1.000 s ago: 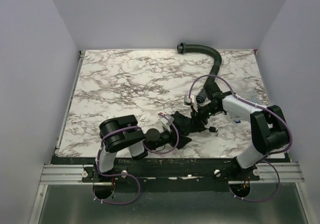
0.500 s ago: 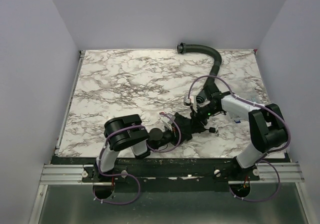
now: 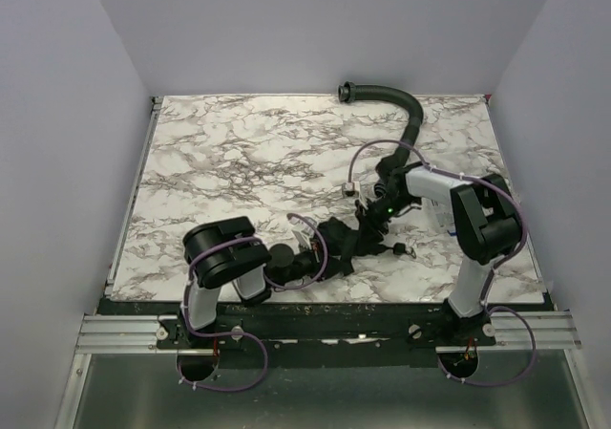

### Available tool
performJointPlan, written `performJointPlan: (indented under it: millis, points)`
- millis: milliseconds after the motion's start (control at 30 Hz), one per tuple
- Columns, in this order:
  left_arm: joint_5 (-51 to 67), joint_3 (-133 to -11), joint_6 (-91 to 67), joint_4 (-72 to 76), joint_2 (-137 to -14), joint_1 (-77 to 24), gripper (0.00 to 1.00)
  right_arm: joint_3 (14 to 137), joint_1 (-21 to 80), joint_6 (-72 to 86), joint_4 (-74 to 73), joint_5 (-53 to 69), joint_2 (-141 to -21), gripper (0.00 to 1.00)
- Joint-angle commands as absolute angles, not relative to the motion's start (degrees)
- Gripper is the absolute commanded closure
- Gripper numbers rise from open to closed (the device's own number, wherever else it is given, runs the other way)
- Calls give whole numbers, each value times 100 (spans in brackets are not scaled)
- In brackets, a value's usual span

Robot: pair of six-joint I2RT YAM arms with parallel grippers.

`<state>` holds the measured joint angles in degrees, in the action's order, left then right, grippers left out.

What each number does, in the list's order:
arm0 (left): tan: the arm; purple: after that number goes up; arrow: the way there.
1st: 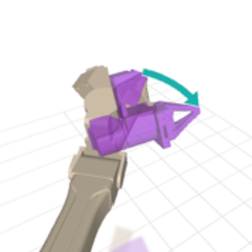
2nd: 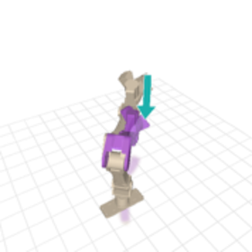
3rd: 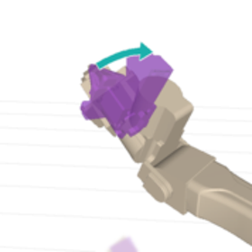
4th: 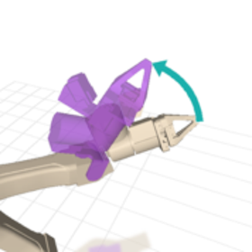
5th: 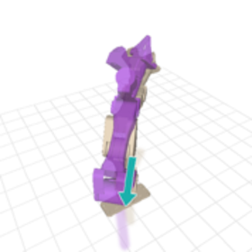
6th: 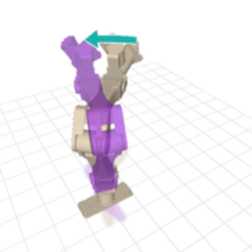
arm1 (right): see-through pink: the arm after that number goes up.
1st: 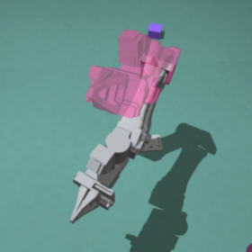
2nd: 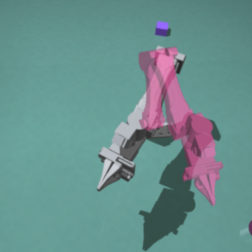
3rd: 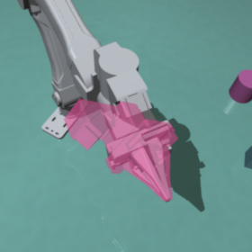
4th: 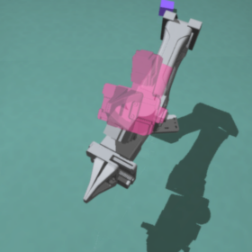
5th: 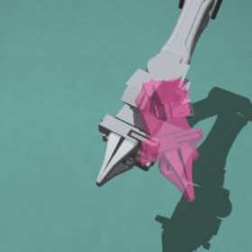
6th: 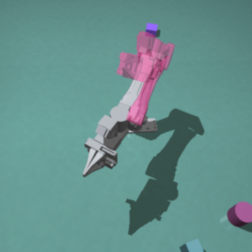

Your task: Put away the umbrella

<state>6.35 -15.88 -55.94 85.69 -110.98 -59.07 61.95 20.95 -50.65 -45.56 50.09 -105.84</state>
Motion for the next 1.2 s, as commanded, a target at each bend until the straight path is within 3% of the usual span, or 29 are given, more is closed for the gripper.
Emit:
performJointPlan:
  millis: [0, 333, 567, 767, 933, 1000, 1033, 1167]
  points:
    - [1313, -1590, -5795, 8985, -10741, -5784, 100, 6613, 2118, -5468, -5380, 4780, -11098, 99]
    - [1961, -2256, -3834, 5622, -9019, -5625, 100, 7401, 2118, -6063, -6219, 4478, -11800, 99]
    - [3132, -2614, -2688, 4310, -8752, -5229, 87, 7606, 2117, -6067, -6210, 4259, -12117, 99]
    - [3335, -2692, -2183, 3277, -8416, -5197, 62, 7727, 2118, -6110, -6211, 4054, -12279, 99]
    - [2167, -2836, -862, 1783, -7087, -5186, 31, 7690, 2118, -6244, -6169, 3758, -12320, 98]
    - [1675, -2841, -219, 1419, -6553, -5181, 16, 7712, 2118, -6366, -6227, 3701, -12344, 98]
    - [1382, -2778, 77, 1368, -6278, -5175, 3, 7731, 2118, -6425, -6272, 3705, -12358, 98]
    - [1204, -2637, 1014, 1452, -5781, -5022, 1, 7743, 2132, -6641, -6320, 3614, -12366, 98]
